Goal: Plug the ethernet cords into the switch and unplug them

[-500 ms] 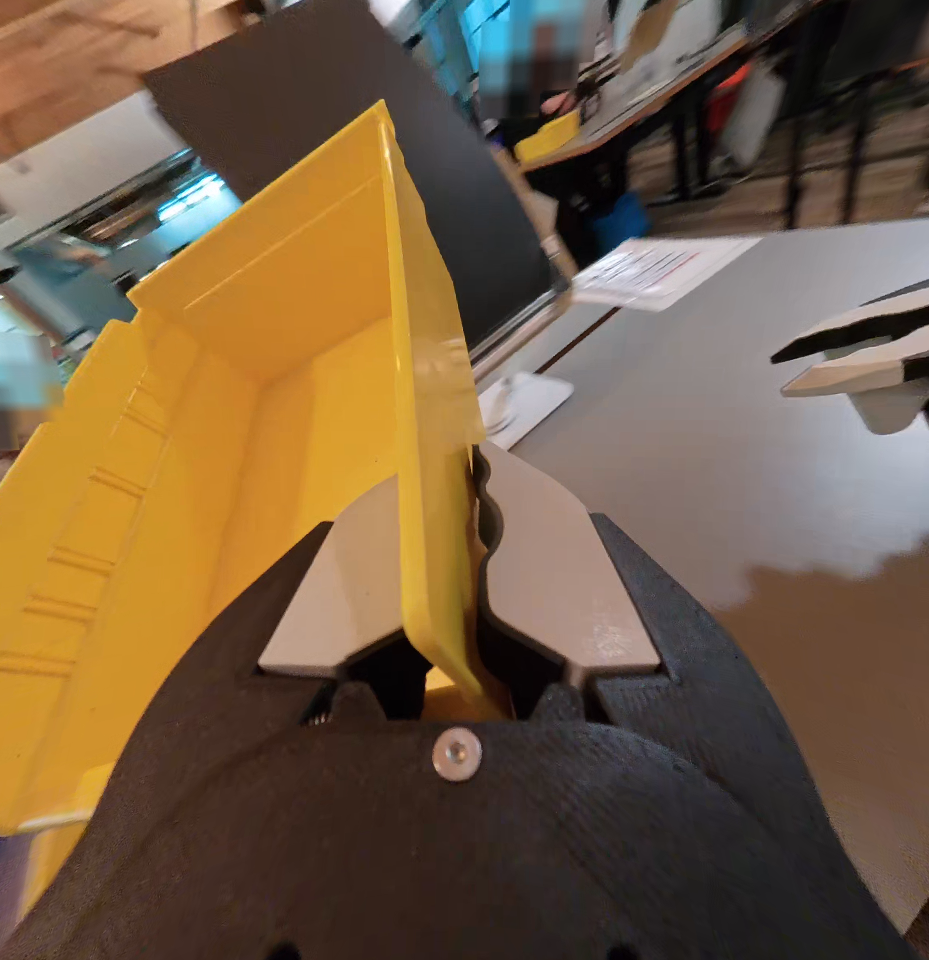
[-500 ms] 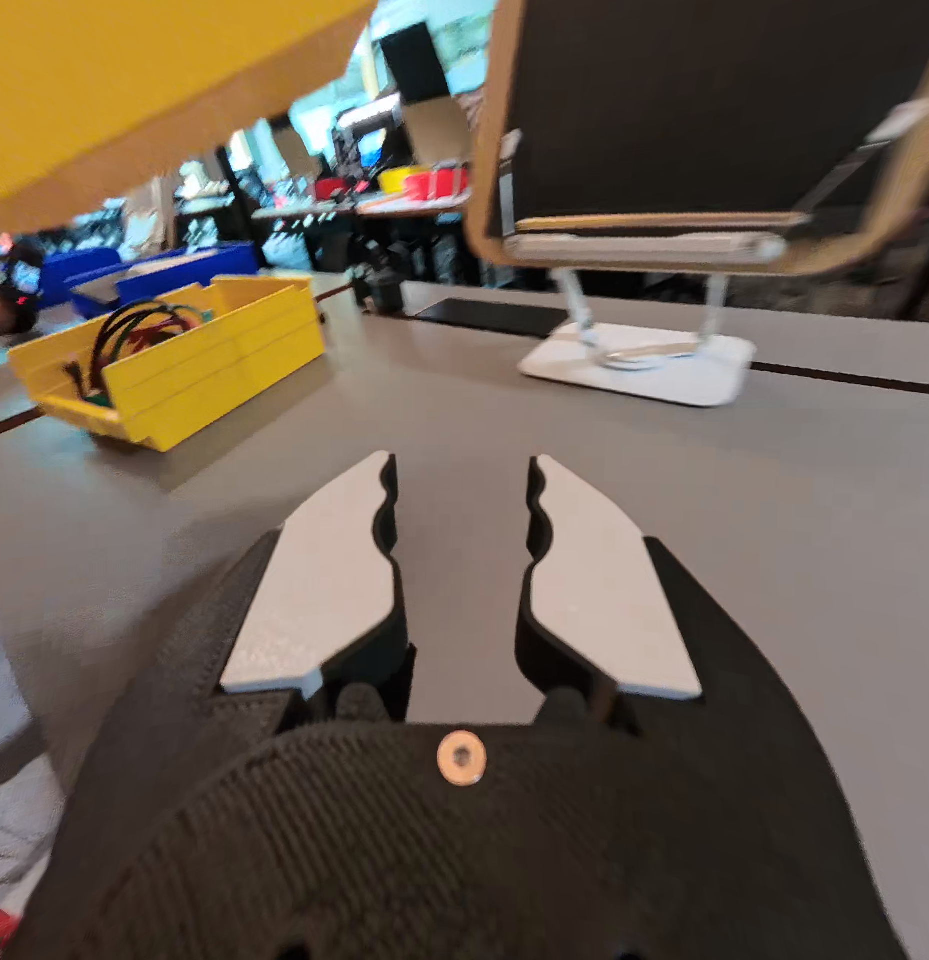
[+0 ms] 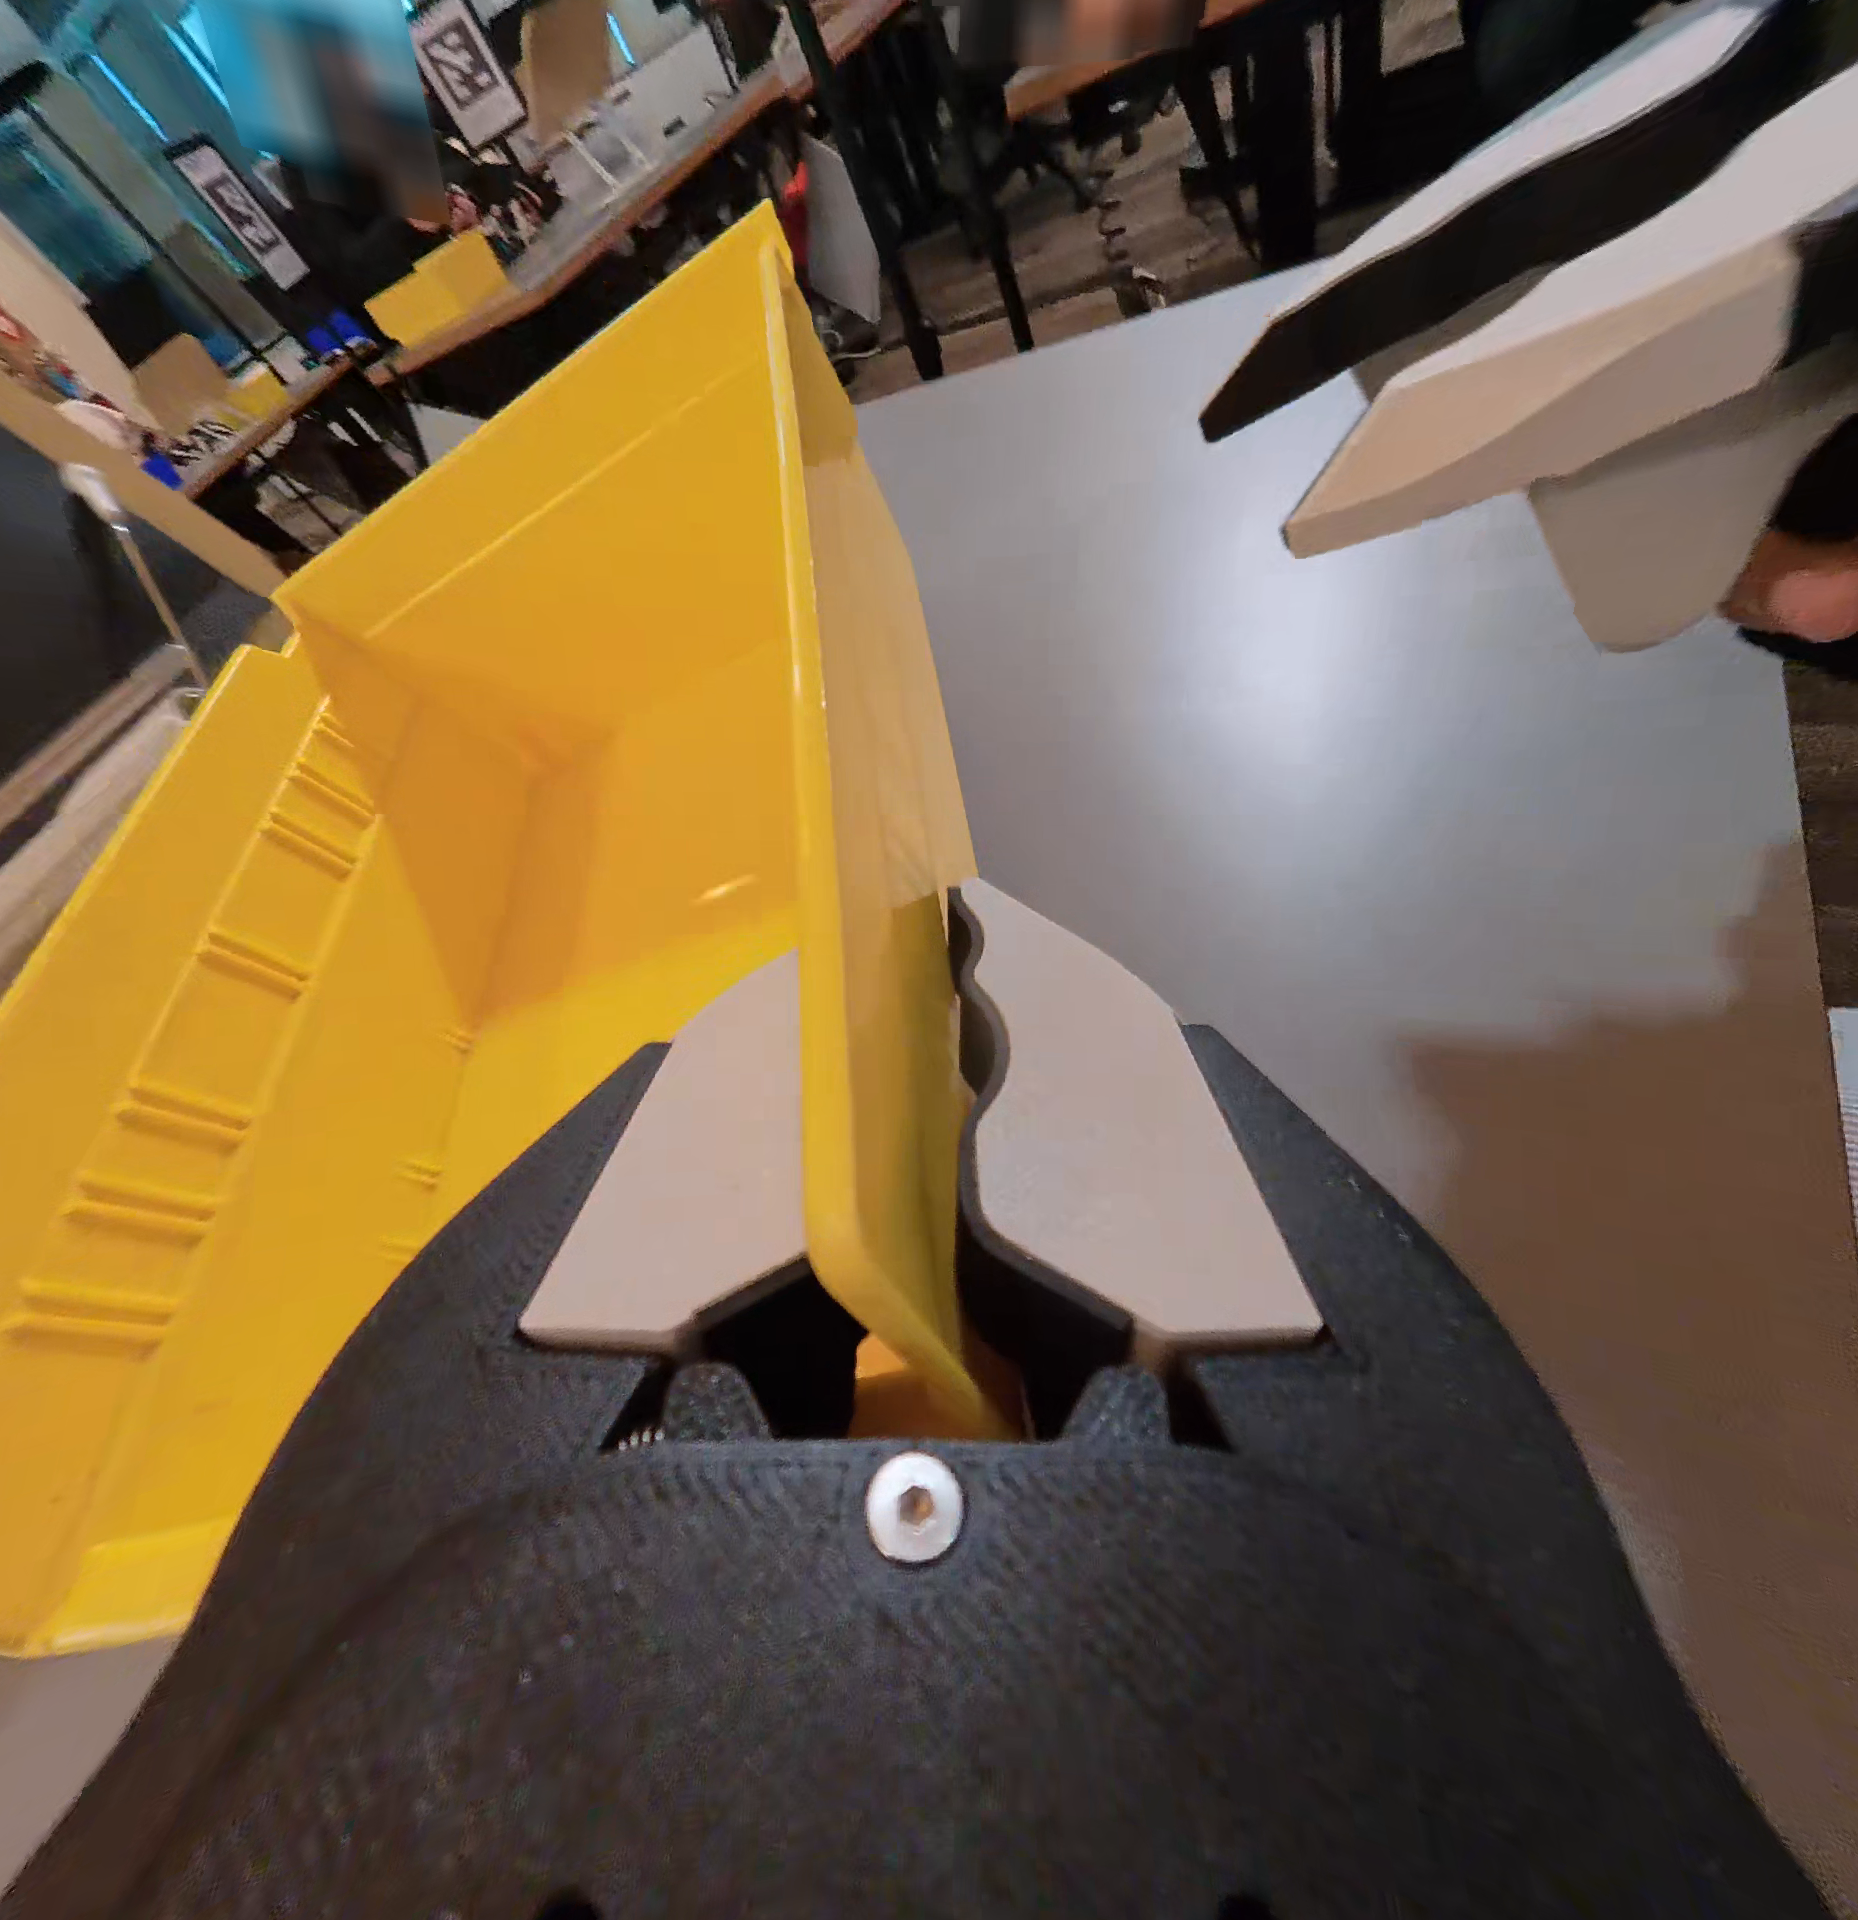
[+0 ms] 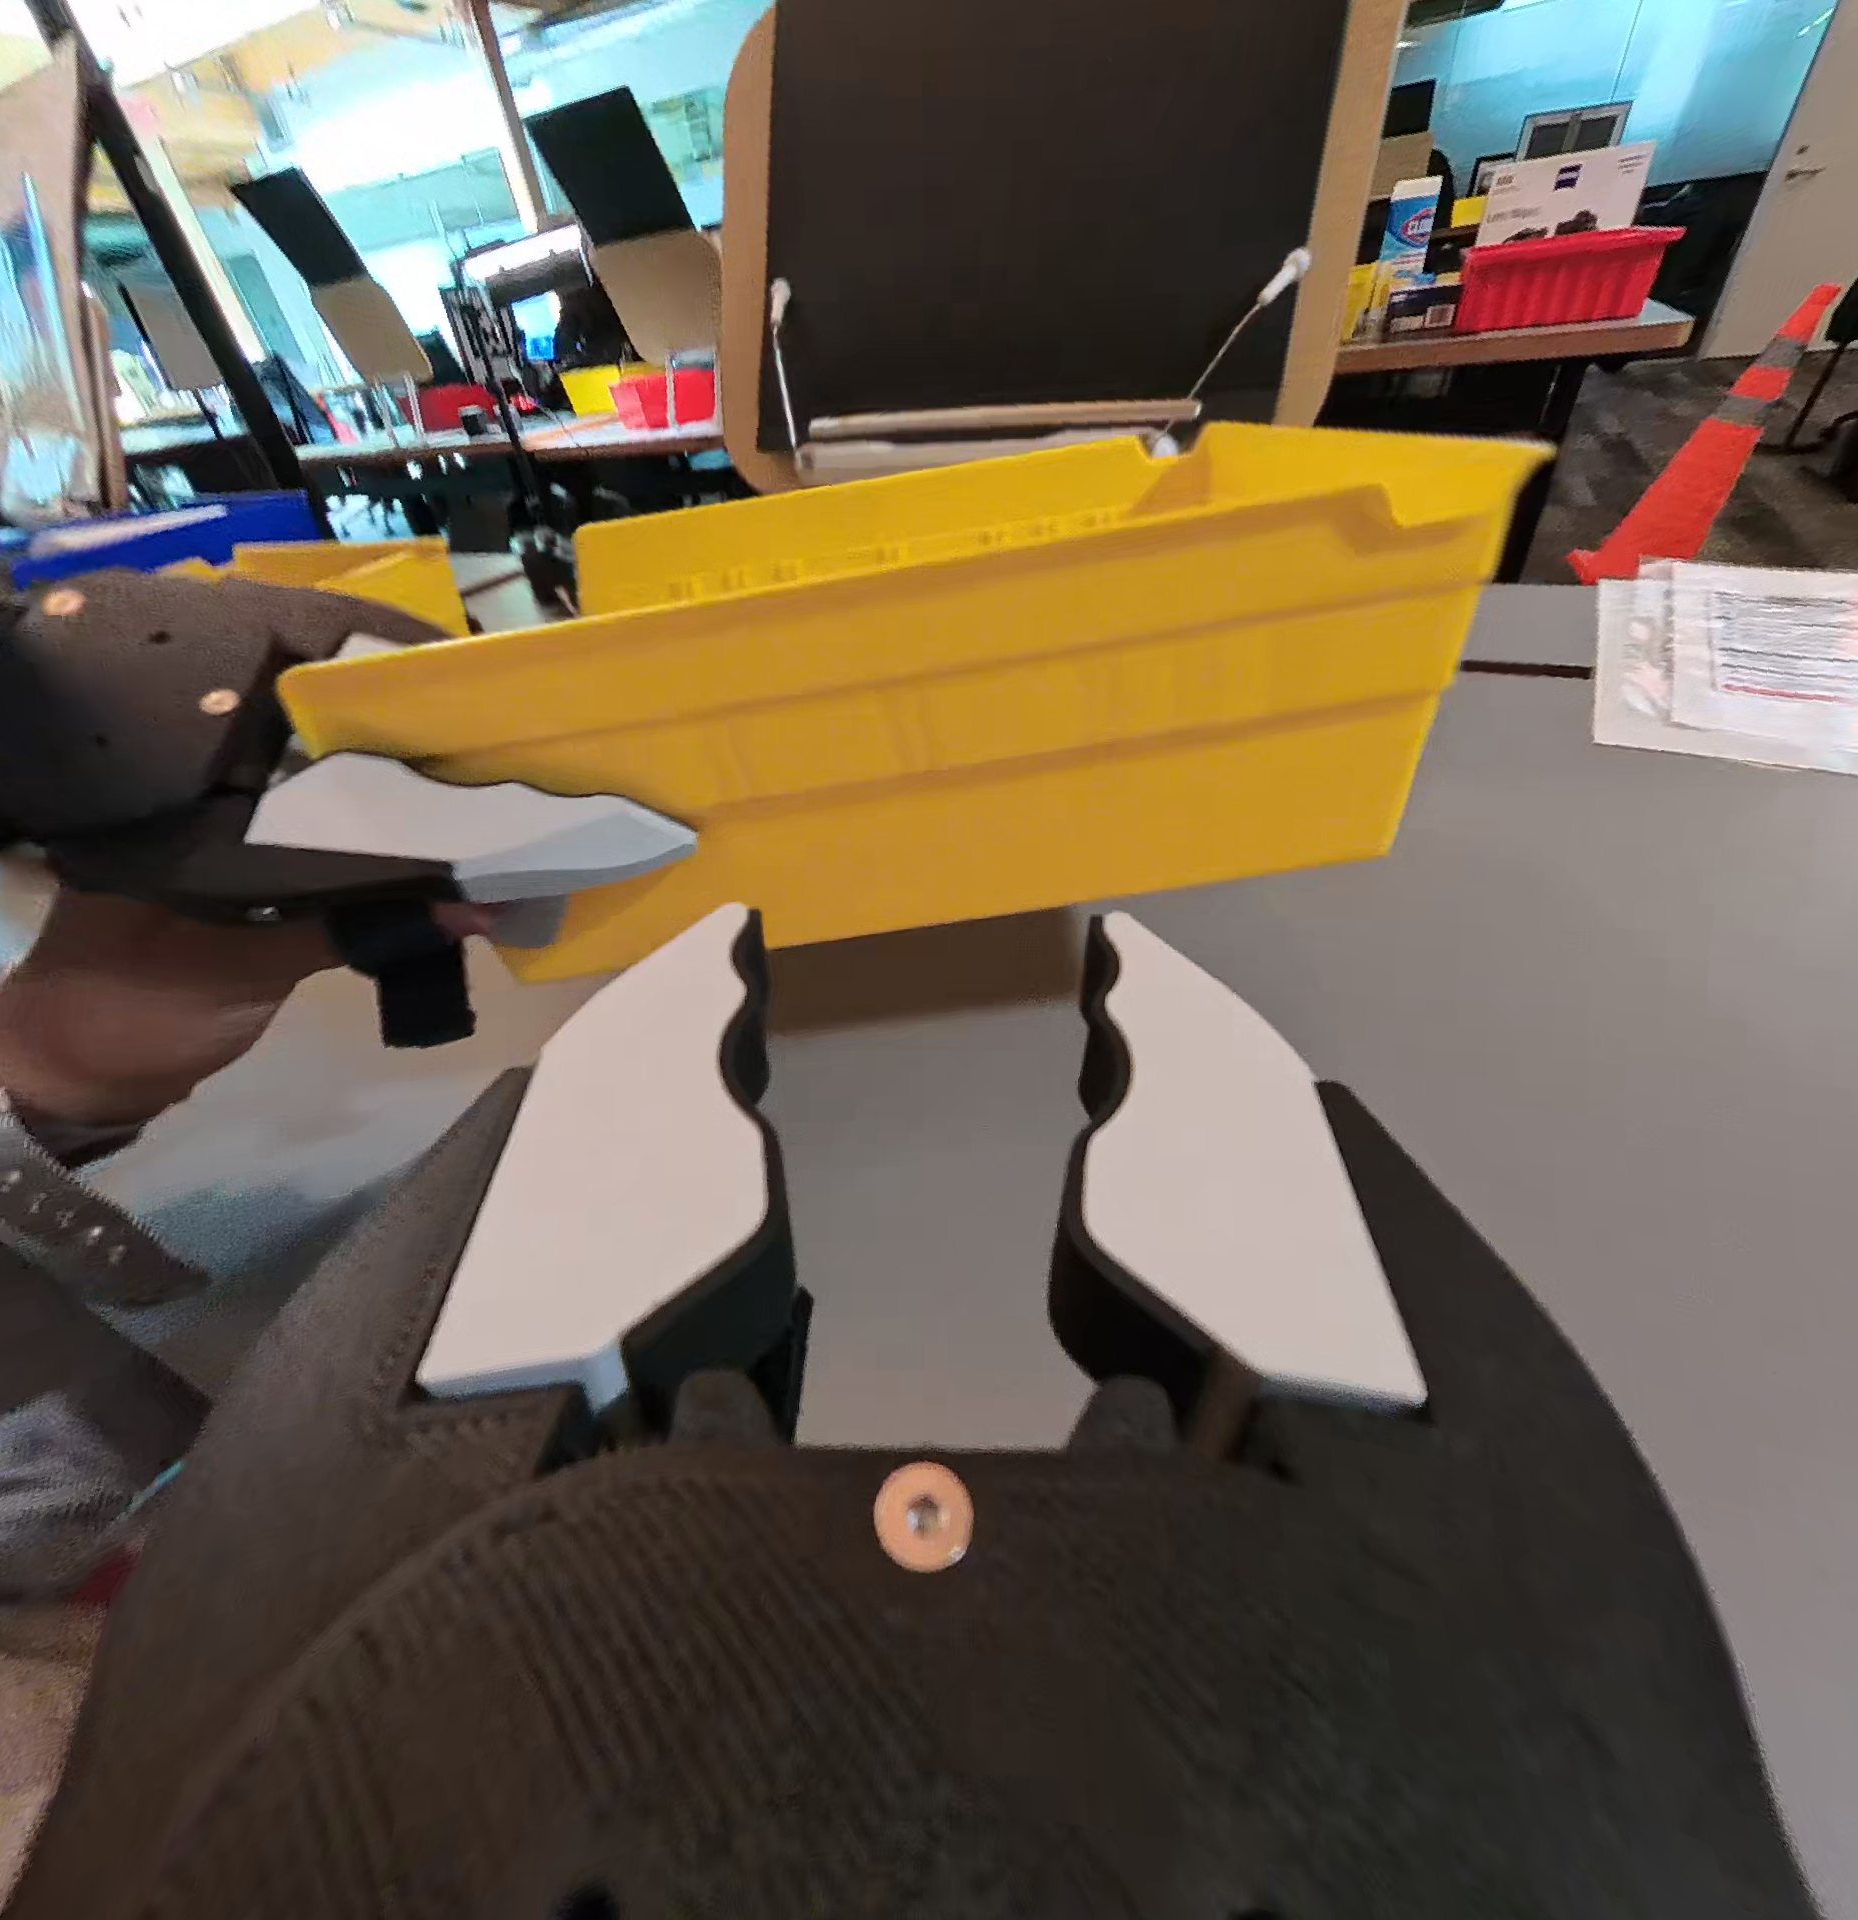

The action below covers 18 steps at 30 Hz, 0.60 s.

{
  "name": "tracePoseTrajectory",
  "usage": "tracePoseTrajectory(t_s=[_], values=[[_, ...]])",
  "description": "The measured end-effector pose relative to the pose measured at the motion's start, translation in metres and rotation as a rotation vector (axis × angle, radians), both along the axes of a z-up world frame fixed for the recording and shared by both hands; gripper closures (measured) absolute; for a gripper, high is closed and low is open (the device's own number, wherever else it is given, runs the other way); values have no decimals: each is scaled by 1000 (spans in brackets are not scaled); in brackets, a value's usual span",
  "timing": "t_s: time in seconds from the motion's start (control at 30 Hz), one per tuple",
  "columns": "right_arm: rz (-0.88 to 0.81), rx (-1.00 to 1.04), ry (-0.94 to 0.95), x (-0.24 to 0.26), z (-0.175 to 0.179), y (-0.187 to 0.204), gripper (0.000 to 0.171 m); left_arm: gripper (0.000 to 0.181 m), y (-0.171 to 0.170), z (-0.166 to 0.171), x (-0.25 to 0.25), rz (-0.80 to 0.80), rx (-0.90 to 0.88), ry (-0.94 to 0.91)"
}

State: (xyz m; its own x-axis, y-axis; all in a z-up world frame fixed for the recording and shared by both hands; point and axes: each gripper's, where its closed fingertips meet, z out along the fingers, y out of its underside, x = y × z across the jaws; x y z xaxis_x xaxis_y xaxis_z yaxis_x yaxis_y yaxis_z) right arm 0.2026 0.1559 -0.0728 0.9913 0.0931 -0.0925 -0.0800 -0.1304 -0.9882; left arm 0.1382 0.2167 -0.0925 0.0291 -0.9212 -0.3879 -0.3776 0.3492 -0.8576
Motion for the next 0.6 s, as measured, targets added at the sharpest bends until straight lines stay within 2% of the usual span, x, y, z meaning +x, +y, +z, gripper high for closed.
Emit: tracePoseTrajectory(t_s=[0.2, 0.37, 0.6], values=[[64, -117, -57, -27, -30, 0, 109, 176, -7, -19, 9, -55, -52, 31], [97, -180, -72, -32, -45, 11, 110, 174, -8, -28, 7, -66, -100, 35], [192, -205, 127, -41, -46, 23, 111, 174, 2, -40, -9, 3, -56, 45]])
